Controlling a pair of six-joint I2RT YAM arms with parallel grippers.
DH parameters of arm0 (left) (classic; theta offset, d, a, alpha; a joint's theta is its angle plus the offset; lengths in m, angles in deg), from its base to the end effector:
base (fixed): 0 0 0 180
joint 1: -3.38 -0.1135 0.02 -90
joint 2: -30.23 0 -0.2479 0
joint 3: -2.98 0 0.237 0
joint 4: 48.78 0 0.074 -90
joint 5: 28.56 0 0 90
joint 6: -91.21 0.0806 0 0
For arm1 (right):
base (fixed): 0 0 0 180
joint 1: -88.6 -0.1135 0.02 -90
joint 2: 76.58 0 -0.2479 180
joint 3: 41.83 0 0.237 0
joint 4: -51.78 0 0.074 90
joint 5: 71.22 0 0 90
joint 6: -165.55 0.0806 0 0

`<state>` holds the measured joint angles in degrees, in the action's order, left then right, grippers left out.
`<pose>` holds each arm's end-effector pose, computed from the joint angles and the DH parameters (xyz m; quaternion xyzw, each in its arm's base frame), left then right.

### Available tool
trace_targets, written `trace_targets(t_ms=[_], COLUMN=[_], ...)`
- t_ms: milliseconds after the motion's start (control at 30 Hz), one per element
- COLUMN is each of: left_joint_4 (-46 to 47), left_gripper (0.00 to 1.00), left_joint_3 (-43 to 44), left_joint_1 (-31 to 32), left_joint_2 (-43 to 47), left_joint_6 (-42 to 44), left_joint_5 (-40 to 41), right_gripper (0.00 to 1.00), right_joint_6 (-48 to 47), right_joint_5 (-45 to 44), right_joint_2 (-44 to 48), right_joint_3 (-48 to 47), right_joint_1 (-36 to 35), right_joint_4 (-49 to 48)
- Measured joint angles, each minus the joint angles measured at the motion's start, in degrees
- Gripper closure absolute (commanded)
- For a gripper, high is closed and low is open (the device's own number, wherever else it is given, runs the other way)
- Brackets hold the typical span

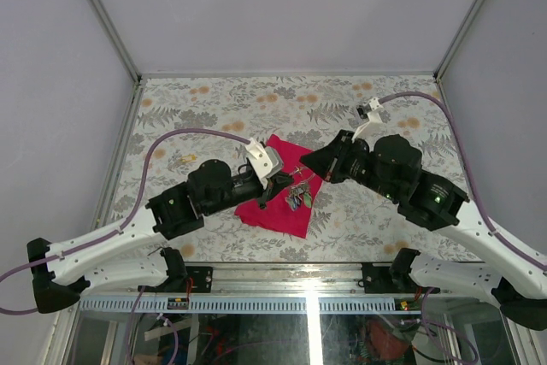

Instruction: Put the keys on the keyring

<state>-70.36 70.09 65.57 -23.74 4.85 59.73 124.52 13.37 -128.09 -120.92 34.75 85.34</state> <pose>0.1182 -0.2292 0.3452 0.4196 0.6303 -0.3292 0.5641 0.1413 0.1806 0.4012 0.0000 0.7429 0.5007 0.4444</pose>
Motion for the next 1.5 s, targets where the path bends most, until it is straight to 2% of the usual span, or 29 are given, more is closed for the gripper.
trace_targets(t_ms=[200, 333, 467, 667, 1000, 1233, 1500], left_joint_4=[0.7, 2.0, 3.5, 4.8, 5.9, 6.3, 6.2], left_gripper=[1.00, 1.00, 1.00, 1.00, 1.00, 1.00, 1.00], left_joint_3=[-0.9, -1.7, -3.0, -5.3, -6.3, -6.3, -5.9], left_joint_1=[0.0, 0.0, 0.0, 0.0, 0.0, 0.0, 0.0], left_joint_2=[0.1, 0.2, 1.2, 4.0, 8.0, 8.6, 8.8], left_joint_6=[-0.7, -1.3, -1.9, -3.0, -5.4, -6.6, -7.9], left_joint_5=[0.0, 0.0, 0.0, 0.0, -1.7, -6.8, -12.1], right_gripper=[0.73, 0.66, 0.59, 0.56, 0.48, 0.47, 0.52], right_joint_6=[-0.9, -1.0, -2.2, -9.0, -33.3, -45.2, -49.3], right_joint_5=[5.6, 10.9, 12.5, 11.0, 11.7, 18.0, 21.2], right_joint_2=[-3.4, -5.6, -5.6, -1.9, 12.9, 11.8, 10.8], right_joint_3=[-1.7, -1.9, -1.9, -1.9, 7.0, 7.3, 7.3], right_joint_1=[0.0, 0.0, 0.0, 0.0, 0.0, 0.0, 0.0], right_joint_4=[-0.7, -2.9, -3.3, -3.6, -8.9, -7.2, -4.2])
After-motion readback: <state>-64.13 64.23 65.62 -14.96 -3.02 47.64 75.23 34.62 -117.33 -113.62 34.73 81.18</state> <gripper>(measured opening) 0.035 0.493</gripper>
